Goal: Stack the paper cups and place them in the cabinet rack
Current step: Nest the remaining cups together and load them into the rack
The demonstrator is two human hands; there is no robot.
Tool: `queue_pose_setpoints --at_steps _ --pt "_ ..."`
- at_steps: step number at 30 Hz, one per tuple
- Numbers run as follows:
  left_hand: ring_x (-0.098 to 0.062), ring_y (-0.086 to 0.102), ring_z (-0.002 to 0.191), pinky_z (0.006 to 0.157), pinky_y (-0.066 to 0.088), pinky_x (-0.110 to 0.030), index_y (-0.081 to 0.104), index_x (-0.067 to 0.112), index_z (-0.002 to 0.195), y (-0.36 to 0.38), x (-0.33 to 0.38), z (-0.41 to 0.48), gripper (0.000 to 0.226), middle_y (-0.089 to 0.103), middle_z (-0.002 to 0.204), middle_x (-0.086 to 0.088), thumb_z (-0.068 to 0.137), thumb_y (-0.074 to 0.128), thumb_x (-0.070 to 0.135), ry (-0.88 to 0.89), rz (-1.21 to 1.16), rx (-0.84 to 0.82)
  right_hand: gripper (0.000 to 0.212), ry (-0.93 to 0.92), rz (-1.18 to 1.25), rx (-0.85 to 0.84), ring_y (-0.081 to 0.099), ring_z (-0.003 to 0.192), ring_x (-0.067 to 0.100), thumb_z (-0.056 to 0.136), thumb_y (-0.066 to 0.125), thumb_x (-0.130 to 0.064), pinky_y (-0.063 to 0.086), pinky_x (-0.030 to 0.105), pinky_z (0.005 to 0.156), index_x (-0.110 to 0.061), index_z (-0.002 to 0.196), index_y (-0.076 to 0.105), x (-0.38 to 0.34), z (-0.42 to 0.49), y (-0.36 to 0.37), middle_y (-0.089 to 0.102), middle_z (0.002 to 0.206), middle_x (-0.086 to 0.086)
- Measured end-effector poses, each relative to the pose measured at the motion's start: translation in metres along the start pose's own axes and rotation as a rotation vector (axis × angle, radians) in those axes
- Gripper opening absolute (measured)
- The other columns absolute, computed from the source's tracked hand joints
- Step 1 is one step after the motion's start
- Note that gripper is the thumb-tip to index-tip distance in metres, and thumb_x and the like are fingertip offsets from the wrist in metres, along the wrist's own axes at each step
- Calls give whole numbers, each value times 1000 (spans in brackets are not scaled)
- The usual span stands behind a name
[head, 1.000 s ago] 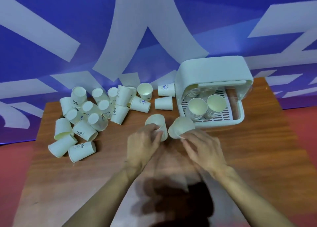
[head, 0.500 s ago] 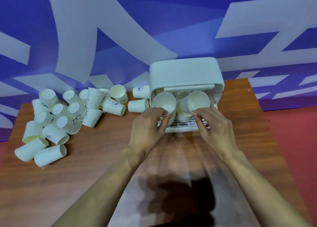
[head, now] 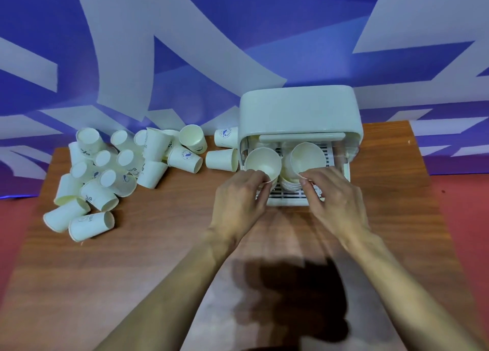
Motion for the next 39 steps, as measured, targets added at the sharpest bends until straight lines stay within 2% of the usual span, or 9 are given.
queue_pose_setpoints --at_steps 6,13,17,20,24,27,30,36,39 --pt "-16 60 74 56 48 -34 67 25 87 37 -15 8 35 64 81 6 97 43 47 1 60 -194 14 -21 -47 -16 64 93 15 98 60 -24 38 16 66 -18 101 72 2 -1 -2 70 98 -10" --pt "-24 64 76 56 40 -28 72 27 90 45 -22 24 26 70 80 -1 94 55 45 -136 99 -336 14 -16 -60 -26 63 90 14 97 61 -26 46 24 63 -22 99 73 8 -2 9 69 95 -12" --pt "-23 64 79 57 38 -28 72 27 96 48 -18 23 27 70 85 -2 96 51 45 -167 78 -359 15 95 -167 -215 65 90 13 95 55 -31 51 33 56 -30 99 70 21 -6 31 66 95 -14" --pt "-24 62 82 60 42 -31 70 26 96 52 -16 25 28 69 87 -3 97 49 44 -155 68 -355 19 159 -191 -349 67 81 13 95 49 -39 47 28 53 -35 102 67 23 -5 43 65 95 -15" --pt "-24 58 86 59 44 -35 64 21 91 56 -16 22 30 62 87 1 100 42 41 -73 102 -318 41 125 -269 -462 68 87 14 98 26 -48 41 30 57 -33 106 63 14 0 55 63 101 -12" --pt "-22 57 74 45 43 -32 61 23 82 57 -13 12 29 57 78 5 95 45 44 81 219 -261 32 115 -335 -474 67 81 11 90 47 -55 43 29 52 -30 101 65 19 0 59 62 97 -12" --pt "-21 57 67 43 41 -33 61 22 81 60 -20 11 22 56 76 6 76 75 39 104 264 -295 21 97 -389 -525 66 72 12 76 74 -34 44 30 45 -27 92 64 29 -2 65 60 90 -9" --pt "-21 57 64 46 35 -27 64 19 75 55 -30 22 16 59 73 4 69 78 14 79 219 -269 19 128 -499 -471 64 56 16 72 79 -33 29 23 43 -26 84 66 41 7 45 63 78 -6" --pt "-21 57 65 47 35 -27 65 19 74 54 -33 26 18 59 73 4 66 78 11 63 212 -275 21 213 -539 -433 65 53 24 73 79 -31 38 26 41 -23 88 67 58 14 31 64 80 -4"
Point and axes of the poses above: each hand's wrist, its own z-axis towards the middle knuckle, its own y-axis out of the palm, x = y × z, the point moved 6 cm from there along z, towards the middle knuckle
